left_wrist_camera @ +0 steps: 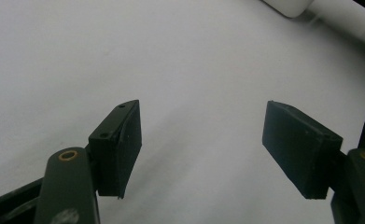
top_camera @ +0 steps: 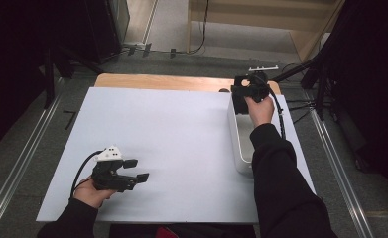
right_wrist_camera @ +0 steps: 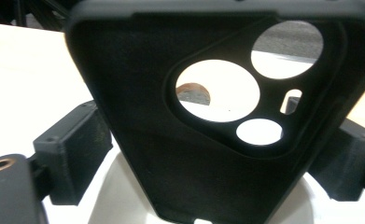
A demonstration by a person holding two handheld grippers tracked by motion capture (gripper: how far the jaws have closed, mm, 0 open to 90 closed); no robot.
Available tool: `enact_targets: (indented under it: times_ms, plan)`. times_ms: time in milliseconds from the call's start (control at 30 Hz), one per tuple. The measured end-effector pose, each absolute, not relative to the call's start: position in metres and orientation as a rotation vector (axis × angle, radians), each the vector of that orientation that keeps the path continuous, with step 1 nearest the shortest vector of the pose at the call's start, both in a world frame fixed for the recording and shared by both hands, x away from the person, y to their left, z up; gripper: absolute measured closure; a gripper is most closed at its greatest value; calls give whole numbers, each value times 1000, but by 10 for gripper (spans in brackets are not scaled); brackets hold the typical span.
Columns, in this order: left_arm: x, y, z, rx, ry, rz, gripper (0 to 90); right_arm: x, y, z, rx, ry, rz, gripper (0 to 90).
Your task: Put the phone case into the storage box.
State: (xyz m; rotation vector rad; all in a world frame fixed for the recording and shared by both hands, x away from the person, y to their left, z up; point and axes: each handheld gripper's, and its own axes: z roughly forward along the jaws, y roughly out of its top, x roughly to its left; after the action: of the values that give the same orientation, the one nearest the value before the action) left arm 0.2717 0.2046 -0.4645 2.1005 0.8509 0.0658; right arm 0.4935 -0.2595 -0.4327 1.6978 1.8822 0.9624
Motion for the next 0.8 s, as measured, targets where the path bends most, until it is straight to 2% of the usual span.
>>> enact_targets:
  times_ms: [67, 400, 800]
  plan:
    - [272, 204, -465, 2103, 851, 68, 284, 493, -259, -432, 1692, 1888, 975, 0]
    - [272, 204, -465, 2105, 850, 67, 284, 490, -260, -425, 1652, 1861, 1011, 0]
    - [273, 205, -464, 2100, 852, 69, 284, 474, -260, -400, 1600, 1794, 1068, 0]
